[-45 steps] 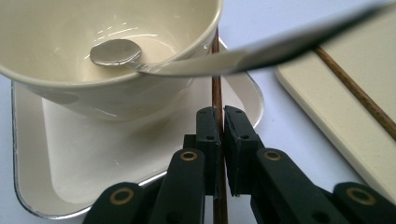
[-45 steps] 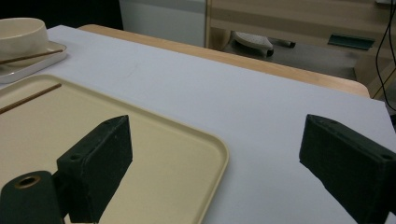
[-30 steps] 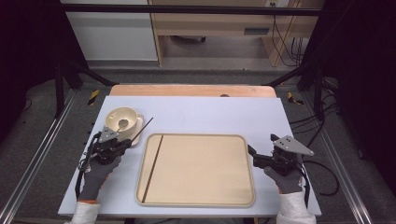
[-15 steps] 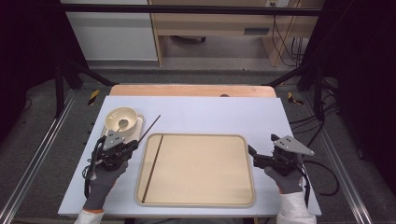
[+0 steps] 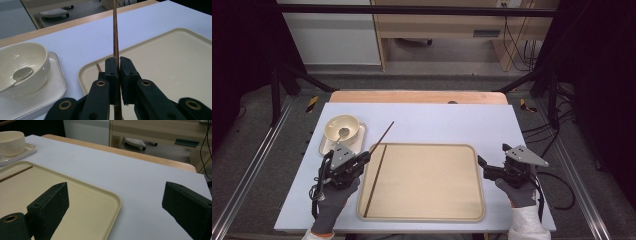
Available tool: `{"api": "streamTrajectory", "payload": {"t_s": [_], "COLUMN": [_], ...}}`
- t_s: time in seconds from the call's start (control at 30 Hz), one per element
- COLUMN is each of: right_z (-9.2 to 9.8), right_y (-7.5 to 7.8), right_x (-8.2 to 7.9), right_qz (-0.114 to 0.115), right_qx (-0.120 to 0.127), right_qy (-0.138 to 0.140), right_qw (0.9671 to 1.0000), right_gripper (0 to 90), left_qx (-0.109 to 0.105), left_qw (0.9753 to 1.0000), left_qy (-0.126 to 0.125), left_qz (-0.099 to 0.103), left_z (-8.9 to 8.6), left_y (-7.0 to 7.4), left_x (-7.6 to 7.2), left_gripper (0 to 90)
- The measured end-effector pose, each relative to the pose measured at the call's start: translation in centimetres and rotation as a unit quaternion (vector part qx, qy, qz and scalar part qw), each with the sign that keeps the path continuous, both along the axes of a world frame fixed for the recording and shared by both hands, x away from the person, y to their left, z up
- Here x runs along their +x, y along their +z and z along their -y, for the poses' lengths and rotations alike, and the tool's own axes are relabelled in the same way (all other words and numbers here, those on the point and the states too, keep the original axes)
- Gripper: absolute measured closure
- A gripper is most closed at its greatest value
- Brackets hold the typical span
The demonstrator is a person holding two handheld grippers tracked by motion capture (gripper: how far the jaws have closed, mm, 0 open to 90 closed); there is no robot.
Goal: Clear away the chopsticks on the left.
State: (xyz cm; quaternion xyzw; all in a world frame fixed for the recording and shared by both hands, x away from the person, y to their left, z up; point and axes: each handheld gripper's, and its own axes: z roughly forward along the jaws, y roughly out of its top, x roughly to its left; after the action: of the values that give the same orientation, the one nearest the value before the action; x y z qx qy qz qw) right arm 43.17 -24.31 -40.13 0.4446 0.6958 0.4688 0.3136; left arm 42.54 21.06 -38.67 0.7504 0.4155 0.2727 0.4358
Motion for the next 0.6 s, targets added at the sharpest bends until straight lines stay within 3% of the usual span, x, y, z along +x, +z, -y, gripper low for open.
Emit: {"api": "streamTrajectory", "payload": {"t_s": [0.33, 0.43, 0.6], "right_z": [0.3, 0.3, 0.2], "right_y": [0.5, 0.6, 0.5], "right_x": [-0.4, -0.4, -0.4], "right_qz": [0.008, 0.01, 0.009], "right_qx": [0.01, 0.01, 0.008], "right_qy": [0.001, 0.001, 0.003], "right_qw": [0.9999, 0.9999, 0.9999], "right_gripper": [7.1, 7.1, 7.0], "left_qx": [-0.024, -0.037, -0.038], "left_qw": [0.9995, 0.9991, 0.9989], "left_qy": [0.014, 0.017, 0.027], "left_qz": [0.015, 0.015, 0.008], "left_z": [1.4, 1.8, 2.6], "left_y": [1.3, 1.0, -0.4], "left_x": [-0.7, -0.9, -1.5], "left_gripper": [85.2, 85.2, 85.2]}}
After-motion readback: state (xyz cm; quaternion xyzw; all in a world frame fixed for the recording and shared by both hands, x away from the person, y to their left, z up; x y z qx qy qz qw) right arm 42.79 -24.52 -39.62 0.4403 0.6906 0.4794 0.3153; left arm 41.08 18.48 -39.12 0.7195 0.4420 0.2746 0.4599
